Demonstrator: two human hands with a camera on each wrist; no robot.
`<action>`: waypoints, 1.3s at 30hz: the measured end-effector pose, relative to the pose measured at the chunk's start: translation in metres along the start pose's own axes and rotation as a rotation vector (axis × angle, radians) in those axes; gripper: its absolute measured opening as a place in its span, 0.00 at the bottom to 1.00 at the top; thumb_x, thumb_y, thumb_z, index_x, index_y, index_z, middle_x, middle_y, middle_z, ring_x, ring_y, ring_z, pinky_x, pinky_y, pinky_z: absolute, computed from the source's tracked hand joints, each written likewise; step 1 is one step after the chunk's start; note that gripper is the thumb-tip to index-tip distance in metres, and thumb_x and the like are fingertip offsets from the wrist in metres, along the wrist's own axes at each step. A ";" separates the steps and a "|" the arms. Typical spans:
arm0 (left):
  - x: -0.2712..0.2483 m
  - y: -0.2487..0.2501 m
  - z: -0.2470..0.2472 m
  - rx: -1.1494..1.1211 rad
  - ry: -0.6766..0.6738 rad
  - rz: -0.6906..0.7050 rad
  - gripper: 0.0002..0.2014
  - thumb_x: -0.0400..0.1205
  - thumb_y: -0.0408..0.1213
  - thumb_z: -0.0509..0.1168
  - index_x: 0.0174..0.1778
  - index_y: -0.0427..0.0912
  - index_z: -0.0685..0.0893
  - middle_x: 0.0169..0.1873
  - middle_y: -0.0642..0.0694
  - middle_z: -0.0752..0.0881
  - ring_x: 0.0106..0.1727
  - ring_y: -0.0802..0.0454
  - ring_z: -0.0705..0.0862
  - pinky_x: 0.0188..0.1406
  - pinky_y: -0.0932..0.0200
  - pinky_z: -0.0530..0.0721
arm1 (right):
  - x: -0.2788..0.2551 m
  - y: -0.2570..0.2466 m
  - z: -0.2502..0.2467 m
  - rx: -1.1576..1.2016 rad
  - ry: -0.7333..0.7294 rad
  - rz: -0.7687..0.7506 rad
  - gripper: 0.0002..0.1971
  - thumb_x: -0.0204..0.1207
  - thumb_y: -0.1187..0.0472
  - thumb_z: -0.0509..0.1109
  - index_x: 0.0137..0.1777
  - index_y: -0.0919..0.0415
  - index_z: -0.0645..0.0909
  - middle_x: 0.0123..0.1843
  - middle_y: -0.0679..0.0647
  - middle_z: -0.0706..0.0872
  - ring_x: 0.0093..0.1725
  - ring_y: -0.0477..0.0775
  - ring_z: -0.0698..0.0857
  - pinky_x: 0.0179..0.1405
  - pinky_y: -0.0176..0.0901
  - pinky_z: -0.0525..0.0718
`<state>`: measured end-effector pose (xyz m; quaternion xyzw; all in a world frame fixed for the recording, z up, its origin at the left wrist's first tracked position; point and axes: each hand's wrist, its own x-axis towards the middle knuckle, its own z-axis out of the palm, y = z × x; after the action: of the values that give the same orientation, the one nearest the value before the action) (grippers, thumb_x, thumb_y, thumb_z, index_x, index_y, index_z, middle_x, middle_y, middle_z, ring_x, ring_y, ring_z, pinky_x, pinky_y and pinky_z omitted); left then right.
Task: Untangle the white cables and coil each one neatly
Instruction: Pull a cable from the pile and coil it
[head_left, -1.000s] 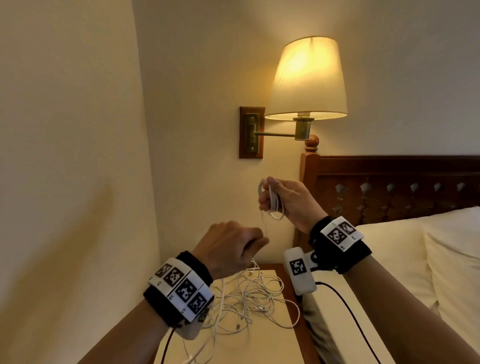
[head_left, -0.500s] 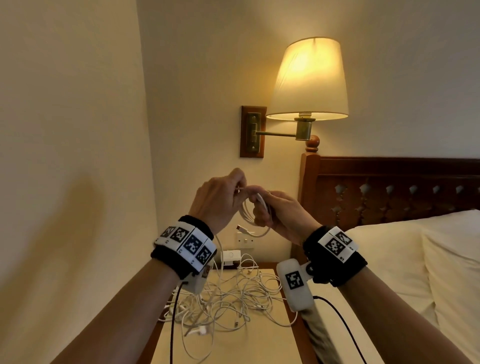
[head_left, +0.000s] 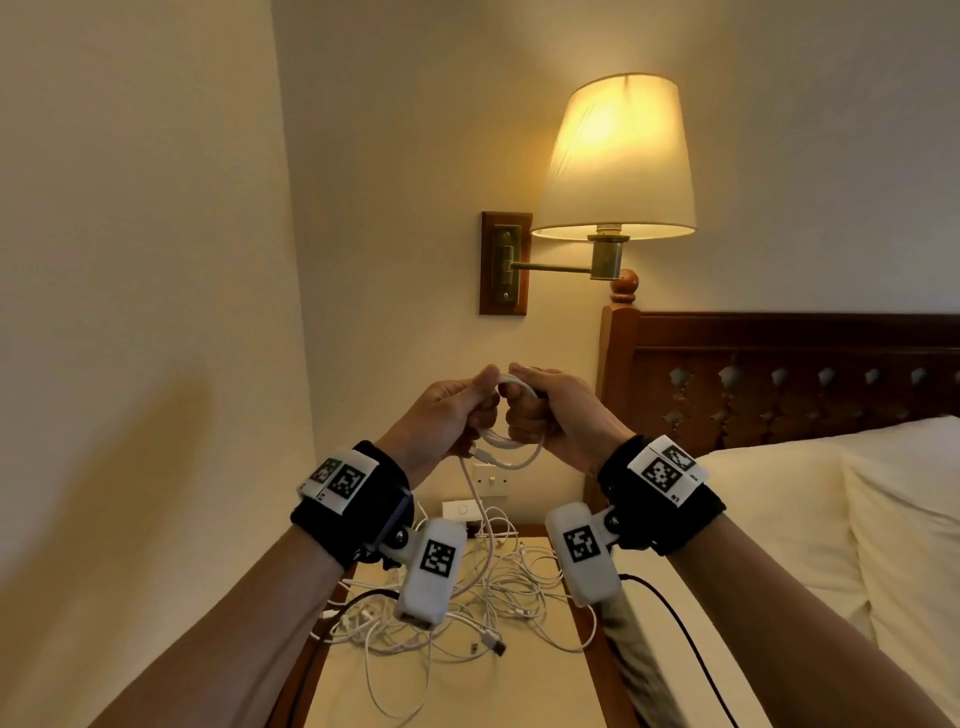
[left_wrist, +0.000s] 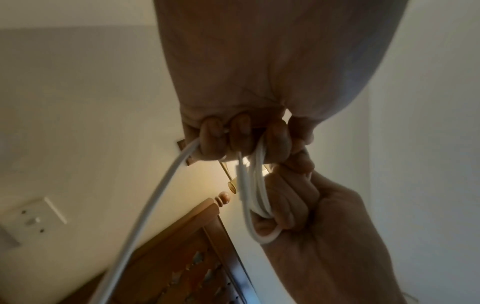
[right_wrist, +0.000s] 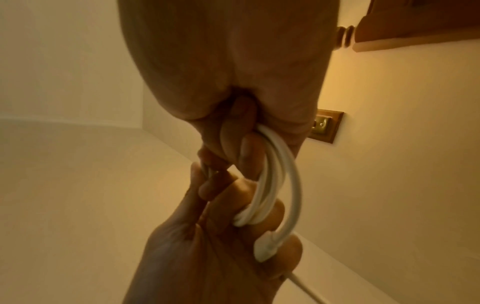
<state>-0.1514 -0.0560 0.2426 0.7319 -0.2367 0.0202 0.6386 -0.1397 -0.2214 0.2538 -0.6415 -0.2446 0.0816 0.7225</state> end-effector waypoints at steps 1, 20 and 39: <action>0.000 0.000 0.001 0.023 0.006 -0.006 0.21 0.84 0.57 0.55 0.32 0.47 0.74 0.25 0.53 0.71 0.27 0.56 0.67 0.31 0.60 0.67 | 0.001 0.001 0.001 -0.015 0.014 0.004 0.21 0.89 0.57 0.52 0.34 0.60 0.73 0.22 0.48 0.64 0.23 0.47 0.62 0.26 0.37 0.66; 0.015 -0.015 -0.002 0.152 0.137 0.145 0.19 0.86 0.52 0.57 0.43 0.43 0.88 0.22 0.55 0.74 0.24 0.60 0.69 0.27 0.65 0.69 | 0.002 0.017 0.004 0.294 -0.176 0.084 0.16 0.84 0.50 0.55 0.38 0.57 0.72 0.26 0.48 0.59 0.26 0.48 0.57 0.29 0.41 0.59; -0.025 -0.087 -0.035 1.142 0.074 -0.074 0.18 0.89 0.48 0.51 0.35 0.49 0.75 0.32 0.51 0.78 0.35 0.50 0.78 0.39 0.56 0.76 | -0.008 0.004 -0.029 0.249 -0.011 -0.045 0.16 0.89 0.54 0.51 0.45 0.60 0.75 0.28 0.49 0.69 0.27 0.47 0.72 0.33 0.38 0.74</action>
<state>-0.1314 -0.0091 0.1602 0.9674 -0.1400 0.1481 0.1500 -0.1327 -0.2498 0.2461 -0.5407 -0.2509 0.0989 0.7968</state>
